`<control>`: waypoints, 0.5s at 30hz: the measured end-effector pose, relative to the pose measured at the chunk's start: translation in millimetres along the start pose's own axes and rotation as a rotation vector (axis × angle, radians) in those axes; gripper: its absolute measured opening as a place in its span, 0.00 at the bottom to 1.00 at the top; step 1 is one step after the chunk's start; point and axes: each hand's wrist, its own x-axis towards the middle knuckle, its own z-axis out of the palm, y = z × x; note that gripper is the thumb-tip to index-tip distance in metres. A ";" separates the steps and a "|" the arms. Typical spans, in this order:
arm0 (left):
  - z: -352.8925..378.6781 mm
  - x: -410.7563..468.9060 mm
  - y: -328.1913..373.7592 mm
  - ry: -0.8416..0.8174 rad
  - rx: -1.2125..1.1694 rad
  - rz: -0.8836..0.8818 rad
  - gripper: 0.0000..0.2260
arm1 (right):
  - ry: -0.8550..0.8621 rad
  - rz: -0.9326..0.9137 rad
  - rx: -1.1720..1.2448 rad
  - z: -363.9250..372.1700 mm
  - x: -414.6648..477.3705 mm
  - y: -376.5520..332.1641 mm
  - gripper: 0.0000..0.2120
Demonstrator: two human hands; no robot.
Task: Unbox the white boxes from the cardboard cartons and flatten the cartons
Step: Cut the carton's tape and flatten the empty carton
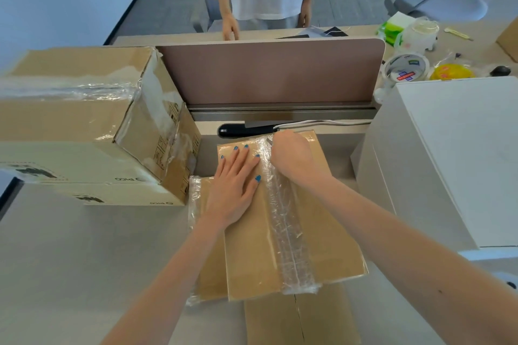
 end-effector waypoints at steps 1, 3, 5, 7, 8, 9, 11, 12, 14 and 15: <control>0.1 -0.3 1.4 0.007 0.007 -0.007 0.25 | -0.007 0.000 -0.007 -0.8 0.0 -1.3 0.07; -0.5 -1.1 3.6 0.011 0.008 -0.016 0.25 | -0.024 -0.012 -0.030 -4.2 -1.8 -3.8 0.07; -0.4 -2.2 4.3 0.010 0.009 -0.025 0.25 | -0.048 -0.032 -0.048 -8.7 -5.2 -5.1 0.05; -0.2 -2.3 4.2 0.009 0.019 -0.028 0.25 | -0.069 -0.046 -0.059 -11.4 -10.0 -5.8 0.03; -0.3 -2.1 4.3 0.012 0.021 -0.026 0.25 | -0.074 -0.048 -0.067 -12.3 -12.8 -6.5 0.03; -0.4 -1.8 4.5 0.013 0.022 -0.024 0.25 | -0.076 -0.050 -0.081 -11.5 -14.9 -7.7 0.05; -1.1 -2.3 5.3 0.011 0.024 -0.020 0.26 | -0.083 -0.051 -0.104 -8.3 -20.6 -10.0 0.06; -1.5 -2.2 5.8 0.013 0.023 -0.021 0.26 | -0.086 -0.051 -0.109 -7.6 -22.9 -10.7 0.06; -2.0 -1.9 5.8 0.018 0.018 -0.024 0.26 | -0.098 -0.045 -0.107 -6.1 -29.0 -10.6 0.06; -1.8 -1.4 5.5 0.020 0.016 -0.027 0.25 | -0.102 -0.041 -0.102 -5.7 -33.4 -10.4 0.04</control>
